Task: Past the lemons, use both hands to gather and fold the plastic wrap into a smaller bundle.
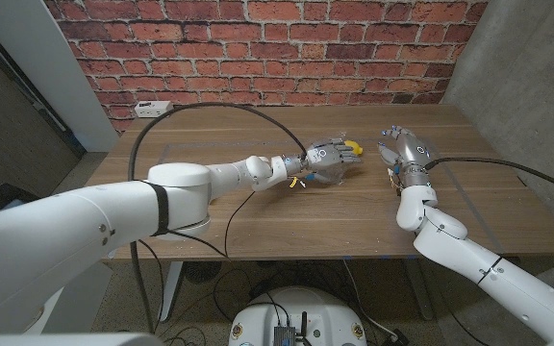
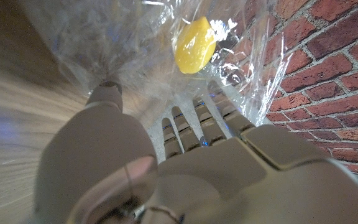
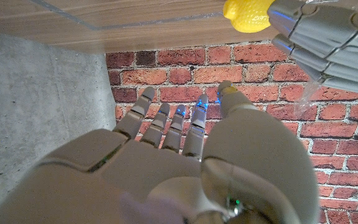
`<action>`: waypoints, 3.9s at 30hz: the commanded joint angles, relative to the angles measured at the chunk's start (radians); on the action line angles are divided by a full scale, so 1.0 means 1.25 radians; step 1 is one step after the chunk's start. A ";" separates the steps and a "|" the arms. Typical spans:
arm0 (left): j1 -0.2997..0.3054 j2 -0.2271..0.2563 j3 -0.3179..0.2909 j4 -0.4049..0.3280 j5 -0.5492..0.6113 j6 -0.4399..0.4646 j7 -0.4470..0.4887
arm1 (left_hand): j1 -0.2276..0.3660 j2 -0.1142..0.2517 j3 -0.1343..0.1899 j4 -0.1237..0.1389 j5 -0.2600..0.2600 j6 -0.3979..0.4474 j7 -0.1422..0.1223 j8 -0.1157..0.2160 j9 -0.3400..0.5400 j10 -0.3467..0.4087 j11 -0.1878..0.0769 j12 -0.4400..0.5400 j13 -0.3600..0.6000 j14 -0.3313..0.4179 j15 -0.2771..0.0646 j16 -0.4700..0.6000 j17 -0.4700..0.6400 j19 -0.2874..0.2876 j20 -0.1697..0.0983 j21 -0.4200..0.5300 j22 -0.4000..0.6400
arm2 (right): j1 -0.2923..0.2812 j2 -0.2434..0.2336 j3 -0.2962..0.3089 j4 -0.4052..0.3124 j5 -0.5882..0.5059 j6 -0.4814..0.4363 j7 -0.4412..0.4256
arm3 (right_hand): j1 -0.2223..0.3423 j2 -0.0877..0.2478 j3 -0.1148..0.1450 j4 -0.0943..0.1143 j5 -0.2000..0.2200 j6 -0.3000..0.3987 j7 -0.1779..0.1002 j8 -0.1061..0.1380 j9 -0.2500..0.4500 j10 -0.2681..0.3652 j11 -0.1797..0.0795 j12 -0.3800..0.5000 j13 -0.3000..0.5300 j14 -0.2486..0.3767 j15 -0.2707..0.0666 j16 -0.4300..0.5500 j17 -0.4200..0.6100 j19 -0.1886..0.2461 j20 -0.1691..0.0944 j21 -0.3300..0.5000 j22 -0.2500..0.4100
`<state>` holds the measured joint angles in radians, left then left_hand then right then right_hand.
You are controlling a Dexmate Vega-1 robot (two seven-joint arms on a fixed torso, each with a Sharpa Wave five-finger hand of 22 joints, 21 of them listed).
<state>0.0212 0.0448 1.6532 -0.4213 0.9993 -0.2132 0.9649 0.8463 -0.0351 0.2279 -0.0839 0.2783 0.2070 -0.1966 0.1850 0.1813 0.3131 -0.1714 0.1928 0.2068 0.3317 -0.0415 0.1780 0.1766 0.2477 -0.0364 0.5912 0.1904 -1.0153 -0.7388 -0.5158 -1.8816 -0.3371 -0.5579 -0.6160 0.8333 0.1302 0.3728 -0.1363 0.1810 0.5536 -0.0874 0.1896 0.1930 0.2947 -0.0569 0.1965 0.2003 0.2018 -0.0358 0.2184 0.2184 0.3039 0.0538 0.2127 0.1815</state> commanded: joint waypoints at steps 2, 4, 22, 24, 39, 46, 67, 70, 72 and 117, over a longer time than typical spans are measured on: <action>-0.038 -0.021 0.023 -0.001 0.000 -0.054 0.006 | -0.040 -0.022 -0.028 0.013 0.005 -0.011 0.000 -0.001 0.001 0.002 0.006 0.008 0.000 -0.009 -0.132 0.004 0.001 0.000 -0.027 -0.009 -0.001 | 0.004 0.031 -0.001 0.013 -0.023 -0.037 -0.052 | -0.009 -0.003 0.000 0.000 -0.002 0.001 0.004 0.004 0.003 -0.001 0.000 0.003 0.002 -0.005 -0.051 -0.003 0.002 -0.009 0.006 -0.002 0.002; -0.040 -0.024 0.023 -0.001 0.004 -0.056 0.004 | -0.049 -0.026 -0.035 0.017 0.006 -0.009 -0.001 0.000 0.001 0.001 0.005 0.008 0.000 -0.010 -0.134 0.005 0.001 0.001 -0.032 -0.009 -0.002 | 0.002 0.039 0.002 0.012 -0.021 -0.046 -0.061 | 0.000 0.020 0.013 0.000 0.002 0.001 0.000 0.004 0.003 0.000 -0.002 0.004 0.002 -0.004 -0.056 -0.001 0.003 -0.009 0.001 -0.002 0.003; -0.042 -0.064 0.008 0.057 0.094 -0.085 0.114 | -0.044 0.021 -0.036 0.026 0.029 0.029 -0.018 0.008 0.000 0.027 0.001 0.019 -0.002 0.001 -0.148 0.009 0.001 0.006 -0.042 -0.018 -0.002 | -0.002 0.099 0.021 0.019 -0.020 -0.119 -0.149 | 0.004 0.023 0.051 0.034 0.005 -0.045 -0.002 -0.004 0.006 -0.022 -0.004 0.001 0.003 -0.014 -0.059 0.020 0.025 0.003 -0.012 0.008 0.004; -0.034 -0.053 -0.027 0.040 0.124 -0.096 0.122 | -0.034 0.042 -0.028 0.024 0.033 0.049 -0.018 0.013 0.001 0.039 -0.005 0.023 -0.003 0.008 -0.147 0.010 0.000 0.005 -0.041 -0.020 -0.002 | -0.006 0.099 0.026 0.018 -0.013 -0.110 -0.154 | 0.003 0.027 0.051 0.036 0.005 -0.043 -0.002 -0.003 0.006 -0.020 -0.005 0.001 0.003 -0.014 -0.060 0.020 0.025 0.004 -0.012 0.008 0.004; 0.052 0.046 -0.335 -0.147 0.387 -0.250 0.122 | -0.025 0.109 -0.005 0.028 0.025 0.088 -0.018 0.011 0.000 0.063 -0.011 0.026 -0.004 0.024 -0.141 0.008 -0.002 0.012 -0.040 -0.019 -0.001 | -0.036 0.118 0.060 0.021 0.000 -0.043 -0.239 | -0.005 0.030 0.046 0.038 0.006 -0.044 0.003 -0.001 0.006 -0.014 0.000 0.004 0.003 -0.011 -0.059 0.023 0.026 0.006 -0.011 0.009 0.004; 0.062 0.085 -0.346 -0.204 0.403 -0.262 0.122 | -0.035 0.107 -0.009 0.028 0.019 0.109 -0.018 0.014 0.000 0.075 -0.013 0.028 -0.005 0.030 -0.144 0.007 -0.002 0.012 -0.032 -0.021 -0.001 | -0.048 0.117 0.072 0.019 0.013 0.001 -0.248 | -0.027 0.026 0.034 0.049 0.004 -0.046 0.005 0.000 0.006 -0.010 0.005 0.006 0.003 -0.005 -0.059 0.027 0.028 0.006 -0.009 0.009 0.004; 0.028 0.143 -0.260 -0.274 0.412 -0.249 0.122 | 0.031 0.058 0.002 -0.041 0.008 0.234 -0.020 0.014 0.002 0.161 -0.013 0.040 -0.002 0.067 -0.141 0.004 -0.002 0.023 -0.025 -0.031 -0.002 | -0.120 0.045 0.189 -0.119 0.217 0.089 -0.044 | -0.207 -0.061 -0.086 0.110 0.001 -0.056 0.021 0.005 0.005 -0.014 0.026 0.006 0.005 -0.034 -0.005 0.012 0.023 -0.030 0.038 -0.005 0.007; 0.034 0.150 -0.262 -0.288 0.415 -0.236 0.122 | 0.029 0.058 0.001 -0.040 0.007 0.230 -0.020 0.011 0.002 0.161 -0.016 0.040 -0.001 0.065 -0.143 0.004 -0.002 0.023 -0.025 -0.032 -0.002 | -0.100 -0.007 0.210 -0.181 0.283 -0.022 0.074 | -0.244 -0.071 -0.110 0.116 0.007 -0.074 0.033 0.000 0.005 -0.065 0.038 -0.006 0.008 -0.088 0.022 -0.007 0.020 -0.085 0.057 -0.016 0.008; 0.040 0.152 -0.268 -0.294 0.415 -0.229 0.122 | 0.029 0.059 0.002 -0.039 0.007 0.229 -0.020 0.010 0.002 0.161 -0.018 0.040 -0.001 0.065 -0.143 0.004 -0.002 0.023 -0.025 -0.032 -0.002 | -0.076 -0.035 0.207 -0.203 0.305 -0.090 0.120 | -0.252 -0.075 -0.117 0.114 0.010 -0.094 0.037 -0.004 0.006 -0.093 0.051 -0.010 0.009 -0.115 0.033 -0.014 0.018 -0.105 0.059 -0.018 0.008; -0.016 0.032 -0.266 0.013 -0.029 -0.442 -0.138 | -0.116 0.182 0.182 0.144 -0.075 0.107 0.061 -0.014 0.003 0.031 0.072 -0.008 0.002 -0.054 -0.043 -0.006 0.000 -0.094 0.068 -0.050 0.009 | -0.089 -0.025 0.165 -0.076 0.183 0.225 -0.038 | -0.119 0.023 -0.020 0.054 -0.004 -0.030 0.023 0.013 0.007 0.008 0.031 0.022 0.010 -0.002 -0.032 0.051 0.022 0.005 -0.002 0.031 0.007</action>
<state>0.1097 0.1492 1.1815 -0.5875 1.2701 -0.6022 1.0654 0.7265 0.1935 0.4436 0.0773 0.1844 0.3782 -0.1297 0.1730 0.1859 0.3935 -0.0866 0.1908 0.2072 0.2964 -0.0419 0.1698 0.1766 0.1574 0.0427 0.5368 0.1979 -1.1194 -0.8029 -0.3049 -2.0140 -0.0581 -0.3537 -0.6413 0.6921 0.1580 0.3462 -0.0741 0.1772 0.5212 -0.0556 0.2069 0.1977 0.3032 -0.0232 0.2283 0.2116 0.2029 -0.0414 0.2787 0.2444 0.3004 0.0538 0.2478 0.1885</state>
